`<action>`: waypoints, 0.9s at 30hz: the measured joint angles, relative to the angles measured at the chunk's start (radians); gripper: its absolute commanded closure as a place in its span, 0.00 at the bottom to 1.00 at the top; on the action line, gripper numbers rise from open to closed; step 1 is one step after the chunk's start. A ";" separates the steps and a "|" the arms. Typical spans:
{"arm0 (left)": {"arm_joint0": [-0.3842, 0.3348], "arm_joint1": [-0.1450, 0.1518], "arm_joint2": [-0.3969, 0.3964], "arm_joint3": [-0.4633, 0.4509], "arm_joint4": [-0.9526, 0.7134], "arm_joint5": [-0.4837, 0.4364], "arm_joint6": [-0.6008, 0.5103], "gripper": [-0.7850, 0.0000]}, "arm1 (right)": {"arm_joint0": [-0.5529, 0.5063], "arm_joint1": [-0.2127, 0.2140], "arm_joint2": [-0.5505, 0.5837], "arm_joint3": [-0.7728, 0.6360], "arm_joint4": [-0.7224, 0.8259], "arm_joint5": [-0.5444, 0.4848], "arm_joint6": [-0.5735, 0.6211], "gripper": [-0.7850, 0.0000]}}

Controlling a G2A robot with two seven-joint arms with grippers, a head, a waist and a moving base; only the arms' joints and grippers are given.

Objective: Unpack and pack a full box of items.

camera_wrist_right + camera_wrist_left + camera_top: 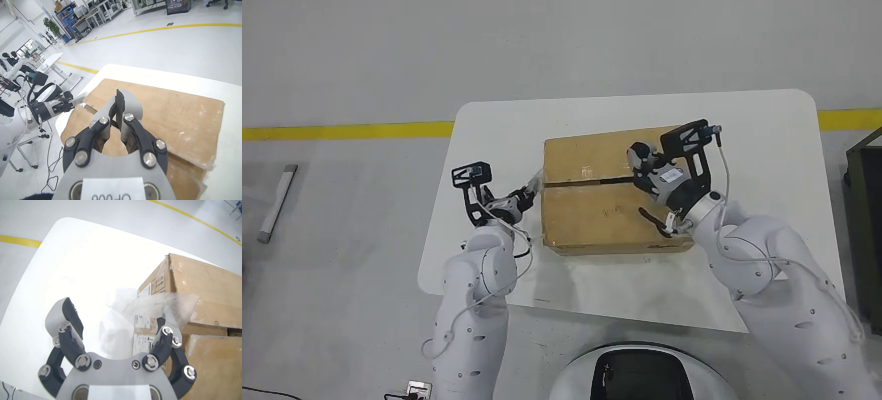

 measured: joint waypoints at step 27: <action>-0.051 -0.004 0.042 0.046 -0.029 0.032 0.072 0.00 | 0.005 -0.005 -0.063 0.106 -0.097 -0.014 -0.010 1.00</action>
